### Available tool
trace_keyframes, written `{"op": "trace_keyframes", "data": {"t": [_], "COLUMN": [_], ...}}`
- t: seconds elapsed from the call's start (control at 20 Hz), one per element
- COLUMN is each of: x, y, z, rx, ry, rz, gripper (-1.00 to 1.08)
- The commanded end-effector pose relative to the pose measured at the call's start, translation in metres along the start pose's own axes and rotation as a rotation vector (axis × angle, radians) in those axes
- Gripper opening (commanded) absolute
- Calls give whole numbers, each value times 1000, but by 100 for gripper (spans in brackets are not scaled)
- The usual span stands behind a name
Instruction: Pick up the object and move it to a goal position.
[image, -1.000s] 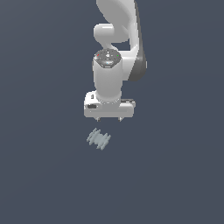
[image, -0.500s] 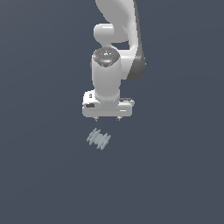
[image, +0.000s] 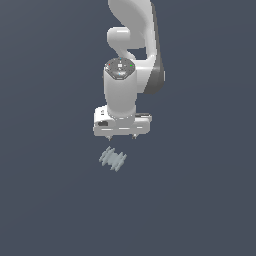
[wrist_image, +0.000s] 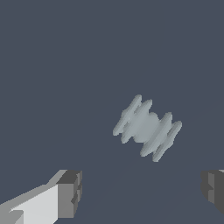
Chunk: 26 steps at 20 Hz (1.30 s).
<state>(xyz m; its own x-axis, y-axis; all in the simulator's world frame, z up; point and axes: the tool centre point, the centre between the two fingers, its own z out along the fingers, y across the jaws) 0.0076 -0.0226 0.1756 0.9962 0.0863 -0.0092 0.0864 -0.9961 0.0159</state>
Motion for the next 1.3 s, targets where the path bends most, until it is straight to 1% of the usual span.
{"op": "trace_keyframes", "data": {"t": [0.0, 0.35, 1.25], "x": [1, 4, 11], "y": [2, 10, 34], "z": [4, 19, 71], "rx": [-1, -4, -1], "ry": [0, -1, 1], "rz": [-33, -168, -624], "gripper": [100, 100, 100]}}
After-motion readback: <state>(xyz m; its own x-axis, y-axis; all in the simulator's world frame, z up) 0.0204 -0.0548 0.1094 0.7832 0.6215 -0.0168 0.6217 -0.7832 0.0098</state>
